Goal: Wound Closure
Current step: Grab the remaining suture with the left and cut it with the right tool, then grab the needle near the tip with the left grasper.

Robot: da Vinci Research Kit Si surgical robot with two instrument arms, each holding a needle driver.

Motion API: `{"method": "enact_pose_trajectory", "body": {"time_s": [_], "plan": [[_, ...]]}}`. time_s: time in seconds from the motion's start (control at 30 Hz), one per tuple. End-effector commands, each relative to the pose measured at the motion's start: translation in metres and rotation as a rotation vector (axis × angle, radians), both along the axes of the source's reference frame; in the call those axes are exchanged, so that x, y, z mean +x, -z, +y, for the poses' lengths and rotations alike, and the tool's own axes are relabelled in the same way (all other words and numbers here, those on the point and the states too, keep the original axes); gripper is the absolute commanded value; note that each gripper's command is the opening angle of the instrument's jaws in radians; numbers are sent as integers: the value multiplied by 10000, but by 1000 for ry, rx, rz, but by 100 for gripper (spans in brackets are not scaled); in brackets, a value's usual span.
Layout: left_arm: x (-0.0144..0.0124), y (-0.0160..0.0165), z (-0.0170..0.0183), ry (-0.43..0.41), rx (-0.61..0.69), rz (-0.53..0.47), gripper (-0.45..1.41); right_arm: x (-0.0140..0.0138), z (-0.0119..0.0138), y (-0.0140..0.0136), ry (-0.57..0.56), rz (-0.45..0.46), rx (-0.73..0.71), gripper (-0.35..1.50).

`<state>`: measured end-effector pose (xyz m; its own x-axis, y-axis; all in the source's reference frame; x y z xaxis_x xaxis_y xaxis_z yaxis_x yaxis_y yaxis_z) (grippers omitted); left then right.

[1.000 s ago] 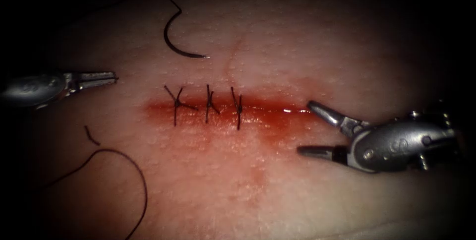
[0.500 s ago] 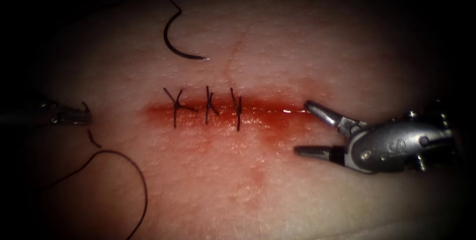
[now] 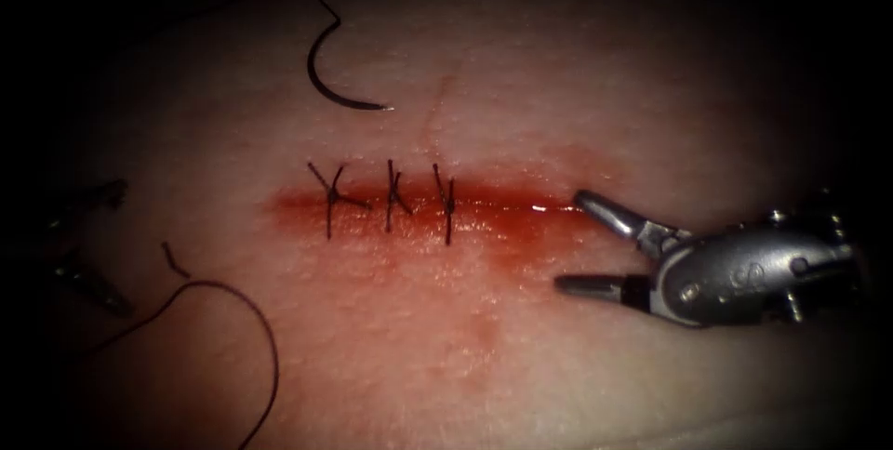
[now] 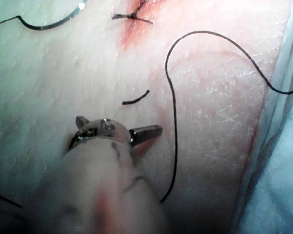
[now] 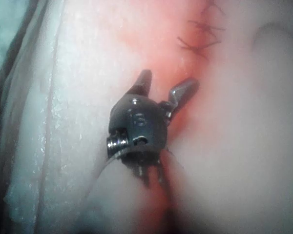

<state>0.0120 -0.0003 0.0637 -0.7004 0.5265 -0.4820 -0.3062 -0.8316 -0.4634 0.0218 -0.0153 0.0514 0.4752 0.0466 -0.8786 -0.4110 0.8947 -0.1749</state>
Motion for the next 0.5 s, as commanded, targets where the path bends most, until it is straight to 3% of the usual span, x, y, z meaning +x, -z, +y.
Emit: {"method": "enact_pose_trajectory", "body": {"time_s": [0.03, 0.1, 0.33, 0.5], "plan": [[-5, -2, 6, 16, -6, -21, 83, 6, -2, -6, 2, 3, -1, 131], [-5, 10, 19, 45, -46, -78, 81, 5, -2, -5, 2, 4, -1, 131], [-21, 44, 60, 273, -120, -323, 81, 3, -3, -5, -4, 8, 15, 128], [-39, 33, 60, 270, -113, -368, 89, 5, -3, -4, -6, 7, 15, 128]]}}
